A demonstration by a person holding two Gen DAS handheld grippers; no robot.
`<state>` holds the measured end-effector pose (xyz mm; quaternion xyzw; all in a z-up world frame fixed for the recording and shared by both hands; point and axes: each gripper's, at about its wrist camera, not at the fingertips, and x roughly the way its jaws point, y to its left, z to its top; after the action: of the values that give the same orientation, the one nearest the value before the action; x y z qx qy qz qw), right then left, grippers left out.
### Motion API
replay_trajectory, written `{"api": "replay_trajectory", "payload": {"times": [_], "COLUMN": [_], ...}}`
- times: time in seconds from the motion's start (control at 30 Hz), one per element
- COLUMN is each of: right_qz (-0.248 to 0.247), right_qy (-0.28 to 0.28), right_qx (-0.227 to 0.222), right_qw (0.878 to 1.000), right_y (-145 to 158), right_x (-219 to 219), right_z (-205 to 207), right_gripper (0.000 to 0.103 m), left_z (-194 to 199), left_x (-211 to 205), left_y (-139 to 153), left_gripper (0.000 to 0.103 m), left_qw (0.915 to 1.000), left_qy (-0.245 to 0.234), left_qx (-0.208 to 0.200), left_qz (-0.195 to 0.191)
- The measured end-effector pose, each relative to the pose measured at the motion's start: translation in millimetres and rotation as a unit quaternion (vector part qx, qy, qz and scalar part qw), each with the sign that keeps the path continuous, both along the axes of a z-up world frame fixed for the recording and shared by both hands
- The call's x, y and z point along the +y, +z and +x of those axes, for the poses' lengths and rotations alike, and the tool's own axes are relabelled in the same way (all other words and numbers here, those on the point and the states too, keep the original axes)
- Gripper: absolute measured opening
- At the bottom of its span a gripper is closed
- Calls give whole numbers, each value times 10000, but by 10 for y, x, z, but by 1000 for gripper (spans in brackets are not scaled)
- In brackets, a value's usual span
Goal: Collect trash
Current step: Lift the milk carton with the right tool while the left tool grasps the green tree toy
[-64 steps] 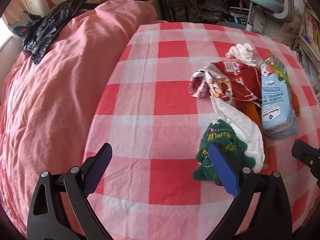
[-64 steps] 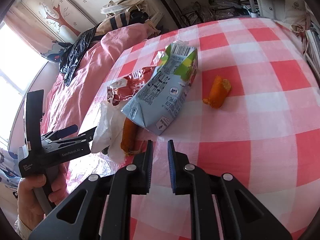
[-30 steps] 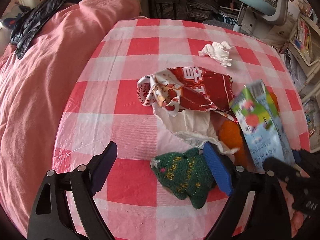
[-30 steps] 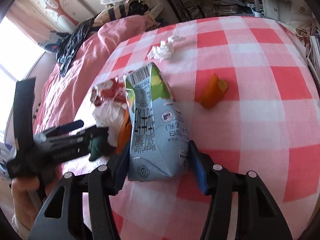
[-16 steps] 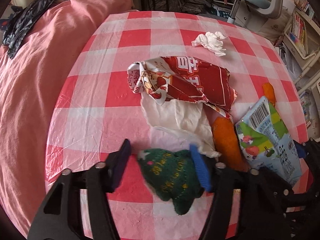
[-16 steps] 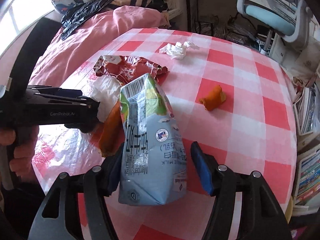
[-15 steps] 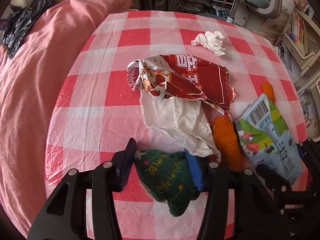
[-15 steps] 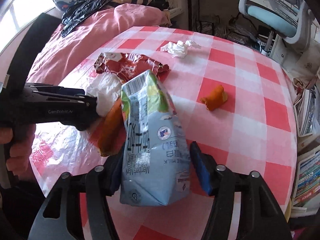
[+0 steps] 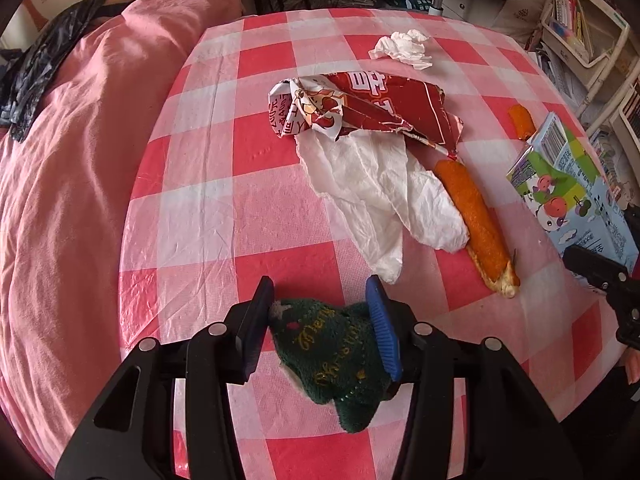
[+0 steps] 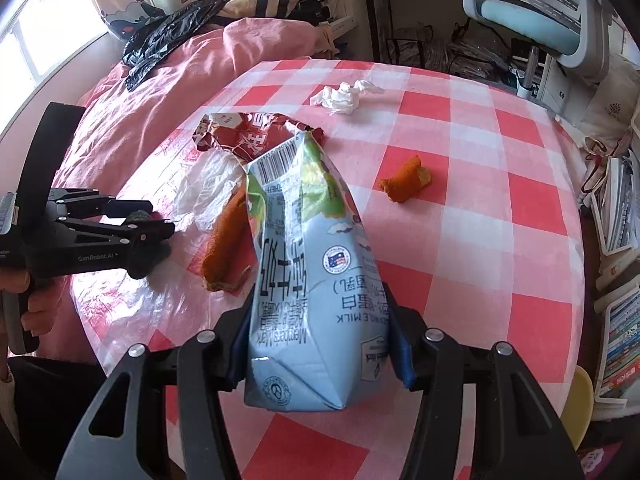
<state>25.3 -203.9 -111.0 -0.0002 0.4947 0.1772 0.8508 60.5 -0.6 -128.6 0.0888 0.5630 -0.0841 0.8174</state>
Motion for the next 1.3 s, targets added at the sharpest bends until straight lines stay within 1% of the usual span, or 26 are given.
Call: {"api": "replay_trajectory", "payload": {"times": [0.03,0.1,0.13,0.17,0.23,0.33,0.4,0.47,0.5,0.53,0.57,0.63,0.67,0.77,0.83,0.87,0.9,0.93,0.97,1.0,1.07,1.1,1.2,1.3], "right_qz": [-30,-51,-50,-48,-34,-26,-23,-36,-47,-55,-63,-66,-61,-54,-65,-68,-70,-73,-78,-80,-85,-76,-72,-95], "right_qy": [17,29,16,-4,-56,-122,-181,-205,-205,-200,-190,-167,-158,-127,-106,-102,-98,-95,-96,-96,-96,-95,-115,-153], "right_qx": [-4,-35,-53,-73,-120,-182,-191,-196,-198,-199,-197,-191,-190,-200,-189,-182,-178,-175,-173,-170,-190,-207,-341,-532], "right_qw": [10000,10000,10000,10000,9999,9998,9997,9996,9996,9996,9996,9997,9997,9997,9997,9998,9998,9998,9998,9998,9997,9997,9993,9984], "right_y": [2,21,32,46,81,118,123,116,113,110,104,94,91,91,80,73,69,67,64,62,67,70,120,179], "right_x": [1,-11,-21,-33,-70,-131,-170,-192,-198,-201,-200,-187,-182,-156,-142,-141,-141,-143,-145,-146,-150,-151,-162,-190], "right_z": [-16,-50,-61,-70,-98,-146,-169,-185,-191,-197,-197,-193,-194,-189,-183,-189,-186,-184,-185,-186,-190,-190,-209,-235], "right_gripper": [55,55,55,55,55,54,55,55,54,54,55,55,55,55,55,55,55,55,54,55,55,55,54,55], "left_z": [-8,-31,-45,-52,-105,-199,-243,-259,-263,-270,-281,-314,-325,-336,-336,-351,-371,-389,-408,-414,-431,-431,-438,-460], "left_x": [-4,-11,-20,-30,-90,-222,-281,-261,-236,-206,-186,-166,-164,-126,-122,-143,-168,-188,-197,-201,-220,-228,-295,-411], "left_y": [5,32,54,79,192,365,402,394,373,343,308,242,213,163,106,74,47,24,35,49,85,106,229,442], "left_gripper": [45,38,21,16,13,13,13,14,16,27,43,62,66,72,72,72,71,64,48,40,33,32,31,31], "left_qw": [10000,9999,9999,9997,9994,9981,9979,9981,9983,9986,9987,9983,9982,9987,9987,9981,9970,9963,9964,9966,9963,9964,9962,9945], "left_qy": [-11,6,-4,-15,-108,-345,-459,-486,-476,-445,-412,-412,-440,-397,-407,-456,-523,-605,-687,-717,-743,-745,-748,-783], "left_qx": [3,-18,-31,6,-150,-364,-420,-386,-344,-286,-250,-241,-189,-124,-4,9,-6,18,10,50,-68,-104,-337,-692], "left_qz": [-20,-104,-152,-250,-277,-356,-160,-22,35,68,138,331,361,301,303,419,566,617,501,390,420,382,293,71]}}
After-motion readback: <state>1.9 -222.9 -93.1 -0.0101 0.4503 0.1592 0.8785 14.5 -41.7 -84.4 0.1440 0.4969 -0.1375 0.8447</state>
